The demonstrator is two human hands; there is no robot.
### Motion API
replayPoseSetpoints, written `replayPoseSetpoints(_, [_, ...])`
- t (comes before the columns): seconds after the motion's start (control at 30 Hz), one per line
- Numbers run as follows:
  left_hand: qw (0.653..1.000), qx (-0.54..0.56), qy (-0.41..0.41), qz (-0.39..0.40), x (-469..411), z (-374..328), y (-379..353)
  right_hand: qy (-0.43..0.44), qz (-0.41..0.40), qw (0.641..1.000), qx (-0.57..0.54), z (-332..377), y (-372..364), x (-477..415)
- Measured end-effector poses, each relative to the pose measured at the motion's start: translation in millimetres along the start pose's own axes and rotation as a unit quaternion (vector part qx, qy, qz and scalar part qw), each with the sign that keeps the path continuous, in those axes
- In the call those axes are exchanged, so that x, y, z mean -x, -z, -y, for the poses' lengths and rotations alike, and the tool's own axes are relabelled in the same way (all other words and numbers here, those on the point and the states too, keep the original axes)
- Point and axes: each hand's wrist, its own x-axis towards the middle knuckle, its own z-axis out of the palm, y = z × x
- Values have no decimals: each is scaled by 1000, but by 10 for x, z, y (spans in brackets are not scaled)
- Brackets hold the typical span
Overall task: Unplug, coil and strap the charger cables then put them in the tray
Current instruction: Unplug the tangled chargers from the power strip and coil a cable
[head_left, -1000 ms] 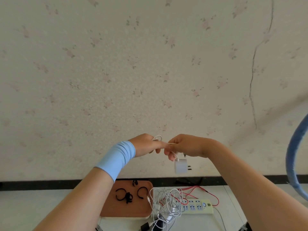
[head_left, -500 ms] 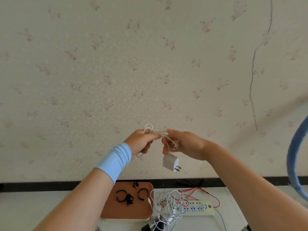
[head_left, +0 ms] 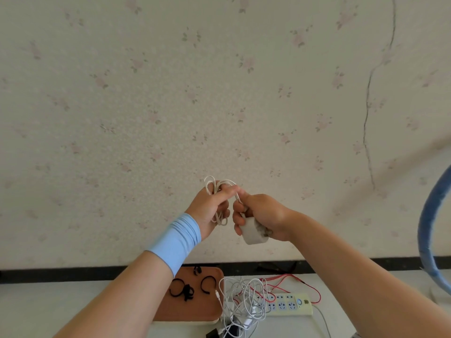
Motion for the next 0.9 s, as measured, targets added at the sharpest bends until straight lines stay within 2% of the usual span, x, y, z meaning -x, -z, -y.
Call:
replayPoseSetpoints(0.17, [998,-15,46,26,49,-23,-46,-19,49,999,-8,-34,-152,11])
replayPoseSetpoints(0.27, [998,-35,45,1,41,-48,-39,-37,42,998,-35,-30,-133,28])
replayPoseSetpoints(0.4, [998,-55,27,-30,15,-47,-38,-83,85,990,-80,-17,-57,49])
replayPoseSetpoints(0.47, [998,-28,24,-43,13,-77,-43,-87,87,987,-107,-4,-40,52])
replayPoseSetpoints(0.6, [991,121,26,-58,-21,-148,31,-74,56,982,-165,-6,-11,32])
replayPoseSetpoints(0.67, [992,106,35,-63,-38,-140,76,-75,50,983,-160,-26,-6,14])
replayPoseSetpoints(0.77, [995,64,69,-43,-26,-120,89,-55,-30,994,-94,-23,-13,-21])
replayPoseSetpoints(0.83, [994,58,95,-5,17,-135,70,-2,-129,992,6,6,-11,-43])
replayPoseSetpoints(0.9, [991,23,120,61,64,-158,56,72,-183,978,70,56,-12,-47])
